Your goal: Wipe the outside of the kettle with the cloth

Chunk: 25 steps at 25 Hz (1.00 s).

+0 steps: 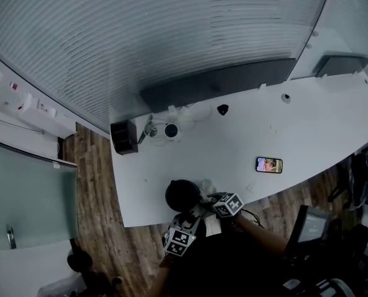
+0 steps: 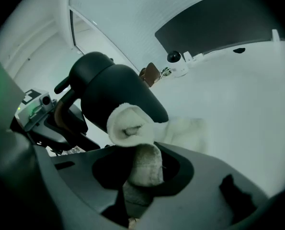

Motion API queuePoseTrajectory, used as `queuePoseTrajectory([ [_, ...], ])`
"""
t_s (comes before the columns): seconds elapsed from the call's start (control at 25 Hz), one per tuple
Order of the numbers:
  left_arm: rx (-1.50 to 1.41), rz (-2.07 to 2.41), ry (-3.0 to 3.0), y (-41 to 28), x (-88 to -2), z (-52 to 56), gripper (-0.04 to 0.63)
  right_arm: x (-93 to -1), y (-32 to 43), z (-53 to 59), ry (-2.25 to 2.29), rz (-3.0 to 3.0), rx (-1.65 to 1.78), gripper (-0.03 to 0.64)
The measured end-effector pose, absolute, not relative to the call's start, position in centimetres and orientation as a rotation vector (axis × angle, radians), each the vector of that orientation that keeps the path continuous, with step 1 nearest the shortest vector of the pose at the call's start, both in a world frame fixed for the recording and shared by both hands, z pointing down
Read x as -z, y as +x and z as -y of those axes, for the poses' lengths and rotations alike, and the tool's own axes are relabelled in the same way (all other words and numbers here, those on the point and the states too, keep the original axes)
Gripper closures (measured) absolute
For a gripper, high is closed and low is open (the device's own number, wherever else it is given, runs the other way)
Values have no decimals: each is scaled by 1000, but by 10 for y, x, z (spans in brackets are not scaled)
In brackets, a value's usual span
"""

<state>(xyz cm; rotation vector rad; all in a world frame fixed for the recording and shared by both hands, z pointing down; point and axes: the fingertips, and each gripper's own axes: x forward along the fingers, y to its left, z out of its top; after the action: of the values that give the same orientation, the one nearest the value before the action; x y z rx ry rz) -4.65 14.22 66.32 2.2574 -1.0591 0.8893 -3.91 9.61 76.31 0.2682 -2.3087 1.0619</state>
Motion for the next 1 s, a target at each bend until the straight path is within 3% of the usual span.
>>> queuePoseTrajectory([
  [0.32, -1066, 955, 2359, -59, -661, -150, 488, -653, -4, 13, 523, 2554, -1105, 517],
  [0.56, -1249, 699, 2410, -100, -663, -162, 488, -555, -85, 52, 63, 2684, -731, 517],
  [0.72, -1420, 495, 2445, -140, -666, -157, 488, -556, -133, 58, -61, 2590, -568, 517],
  [1.0, -1727, 456, 2408, -194, -669, -136, 486, -581, -181, 36, -105, 2564, -661, 517],
])
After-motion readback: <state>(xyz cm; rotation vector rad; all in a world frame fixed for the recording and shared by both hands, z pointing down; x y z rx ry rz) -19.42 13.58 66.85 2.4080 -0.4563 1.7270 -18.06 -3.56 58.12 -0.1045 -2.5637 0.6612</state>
